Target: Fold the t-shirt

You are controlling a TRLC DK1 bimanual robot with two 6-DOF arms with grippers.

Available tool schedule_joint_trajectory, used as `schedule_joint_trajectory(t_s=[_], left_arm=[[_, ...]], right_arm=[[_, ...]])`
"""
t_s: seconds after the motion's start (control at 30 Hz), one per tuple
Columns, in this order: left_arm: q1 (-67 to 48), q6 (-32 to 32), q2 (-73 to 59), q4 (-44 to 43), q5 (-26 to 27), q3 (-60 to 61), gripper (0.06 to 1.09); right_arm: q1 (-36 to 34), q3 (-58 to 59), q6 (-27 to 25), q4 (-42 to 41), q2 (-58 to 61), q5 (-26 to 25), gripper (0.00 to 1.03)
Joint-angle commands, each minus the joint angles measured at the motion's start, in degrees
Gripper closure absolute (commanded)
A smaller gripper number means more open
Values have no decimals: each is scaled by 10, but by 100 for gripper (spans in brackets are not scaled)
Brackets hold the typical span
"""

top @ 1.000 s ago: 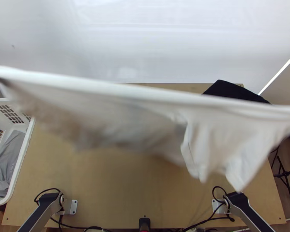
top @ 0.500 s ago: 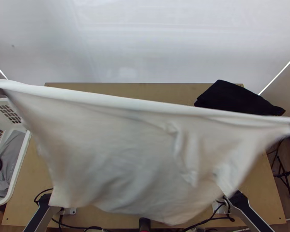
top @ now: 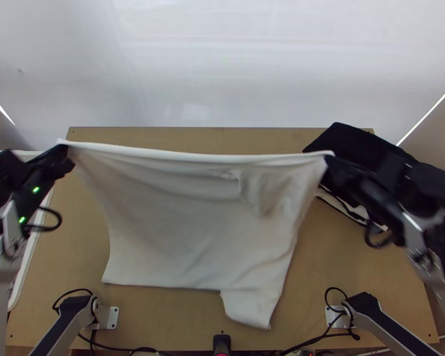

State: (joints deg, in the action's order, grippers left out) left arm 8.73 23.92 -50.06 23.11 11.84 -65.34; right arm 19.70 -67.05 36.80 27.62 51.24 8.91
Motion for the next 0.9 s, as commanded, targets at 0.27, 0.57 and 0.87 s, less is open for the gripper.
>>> schedule_joint_trajectory(t_s=[0.27,0.57,0.87], left_arm=[[-16,6,-310,-93,-25,-202,105],[-19,50,-374,13,-36,-527,105],[-10,77,-243,26,-70,-577,105]], right_arm=[[-80,-237,1,-113,310,-10,100],[-113,-454,12,-97,333,-6,100],[-128,-462,122,-30,145,83,100]])
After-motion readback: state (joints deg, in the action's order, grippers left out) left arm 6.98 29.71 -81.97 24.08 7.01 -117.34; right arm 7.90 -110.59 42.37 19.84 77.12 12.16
